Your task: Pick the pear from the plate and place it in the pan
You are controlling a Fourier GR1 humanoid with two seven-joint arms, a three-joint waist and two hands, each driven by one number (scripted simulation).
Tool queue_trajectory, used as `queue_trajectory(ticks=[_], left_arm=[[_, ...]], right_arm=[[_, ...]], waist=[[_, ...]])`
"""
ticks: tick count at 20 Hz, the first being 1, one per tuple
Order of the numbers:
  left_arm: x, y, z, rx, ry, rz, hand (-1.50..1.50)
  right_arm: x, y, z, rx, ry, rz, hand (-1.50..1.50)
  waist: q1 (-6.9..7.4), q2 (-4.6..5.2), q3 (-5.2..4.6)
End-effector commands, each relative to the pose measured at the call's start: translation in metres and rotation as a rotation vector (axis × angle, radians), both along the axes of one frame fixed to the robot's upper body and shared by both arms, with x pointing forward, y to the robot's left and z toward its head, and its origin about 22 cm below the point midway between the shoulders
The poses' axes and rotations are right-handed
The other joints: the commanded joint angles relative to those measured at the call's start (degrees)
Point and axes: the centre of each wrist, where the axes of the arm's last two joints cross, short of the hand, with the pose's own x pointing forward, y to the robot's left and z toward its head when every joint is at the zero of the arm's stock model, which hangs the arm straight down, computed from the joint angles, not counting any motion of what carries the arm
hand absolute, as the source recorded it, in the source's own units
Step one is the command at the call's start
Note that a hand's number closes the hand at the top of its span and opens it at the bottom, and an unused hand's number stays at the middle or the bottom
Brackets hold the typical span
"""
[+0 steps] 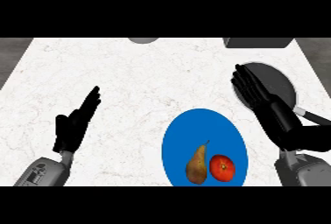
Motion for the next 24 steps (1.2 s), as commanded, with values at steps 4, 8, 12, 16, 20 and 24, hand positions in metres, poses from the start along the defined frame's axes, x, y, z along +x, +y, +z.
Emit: queue_trajectory(ticks=[4,8,12,16,20,24], left_arm=[[0.027,0.014,0.049,-0.006,-0.18,0.099,0.0],[0.024,0.024,0.049,-0.058,-0.193,0.157,0.0],[0.02,0.022,0.042,-0.063,-0.184,0.193,0.0],[0.028,0.024,0.058,-0.053,-0.184,0.19,0.0],[0.02,0.023,0.053,-0.071,-0.19,0.168,0.0],[0.024,0.014,0.048,-0.065,-0.179,0.136,0.0]], right_arm=[[-0.004,0.007,-0.062,0.094,0.34,0.136,1.5],[-0.033,-0.026,-0.115,-0.147,0.434,-0.031,1.5],[-0.062,-0.06,-0.09,-0.262,0.221,-0.239,-1.5],[-0.062,-0.09,-0.036,-0.386,0.158,-0.219,-1.5],[-0.046,-0.104,0.016,-0.523,0.206,-0.088,-1.5],[-0.015,-0.111,0.06,-0.69,0.259,0.008,-1.5]], waist=[[1.85,0.9,0.92],[0.93,0.7,0.85],[-1.21,0.16,0.78],[-0.39,0.47,0.78],[0.45,0.54,0.74],[1.37,0.84,0.74]])
